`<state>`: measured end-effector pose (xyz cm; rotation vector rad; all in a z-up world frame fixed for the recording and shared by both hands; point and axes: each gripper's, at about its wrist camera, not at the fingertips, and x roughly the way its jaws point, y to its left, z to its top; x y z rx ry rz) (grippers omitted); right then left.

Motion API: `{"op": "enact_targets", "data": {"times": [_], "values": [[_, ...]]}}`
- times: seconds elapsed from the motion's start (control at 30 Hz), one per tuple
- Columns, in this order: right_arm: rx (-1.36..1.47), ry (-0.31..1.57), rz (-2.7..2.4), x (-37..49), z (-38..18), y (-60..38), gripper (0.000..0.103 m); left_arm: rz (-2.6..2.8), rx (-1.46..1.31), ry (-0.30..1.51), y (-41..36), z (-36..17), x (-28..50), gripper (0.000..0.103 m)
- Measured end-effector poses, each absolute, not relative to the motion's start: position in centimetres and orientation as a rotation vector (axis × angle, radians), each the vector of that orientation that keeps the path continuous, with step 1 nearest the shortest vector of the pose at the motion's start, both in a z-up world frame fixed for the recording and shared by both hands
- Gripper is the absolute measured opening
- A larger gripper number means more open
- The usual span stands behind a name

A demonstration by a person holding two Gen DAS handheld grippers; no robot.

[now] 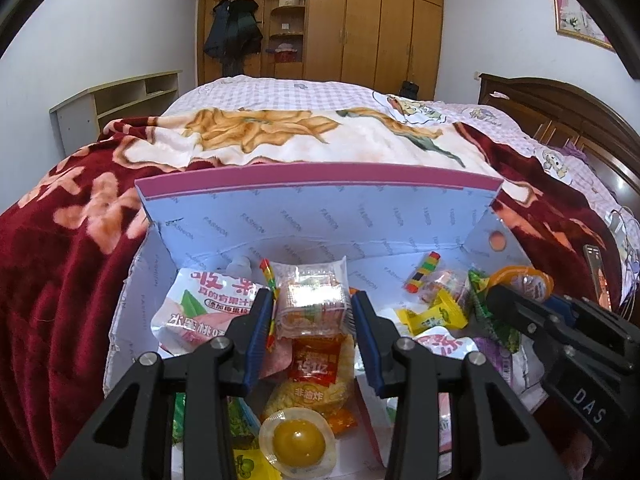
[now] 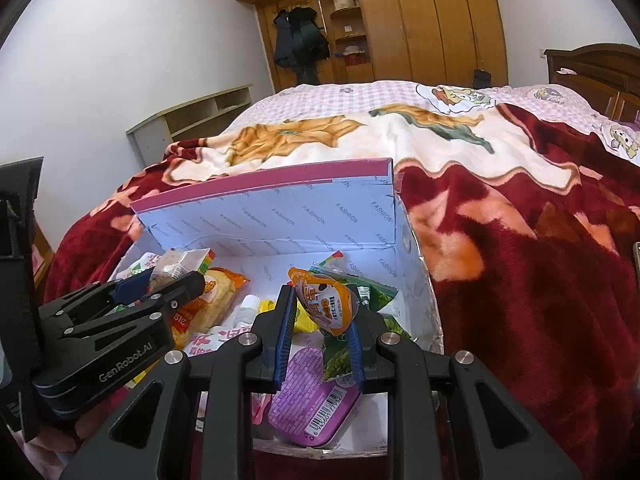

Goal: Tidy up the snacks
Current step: 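Open both tools to release the cake and jelly cup inside the box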

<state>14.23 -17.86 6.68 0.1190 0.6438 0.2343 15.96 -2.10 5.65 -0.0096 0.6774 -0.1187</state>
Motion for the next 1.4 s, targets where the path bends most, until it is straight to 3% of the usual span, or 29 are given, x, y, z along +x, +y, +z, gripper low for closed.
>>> {"op": "enact_targets", "data": {"times": [0.5,0.6,0.9,1.1,1.4], "values": [[0.112,0.643,0.238,14.4,6.4,-17.7,0.025,-0.118,-0.006,0.678,-2.2,5.6,16.0,0.045],[0.101,0.638,0.230,14.3,6.4,-17.5,0.036,-0.115,-0.001,0.677,-2.2,5.6,16.0,0.051],[0.079,0.624,0.225,13.7,6.6,-17.1,0.044,-0.109,0.004,0.673,-1.8,5.6,15.7,0.055],[0.077,0.595,0.235,12.8,7.2,-16.8,0.045,-0.109,0.000,0.665,-1.9,6.0,14.8,0.061],[0.083,0.567,0.276,10.7,8.2,-16.0,0.045,-0.112,-0.024,0.641,-1.6,7.3,12.7,0.062]]}}
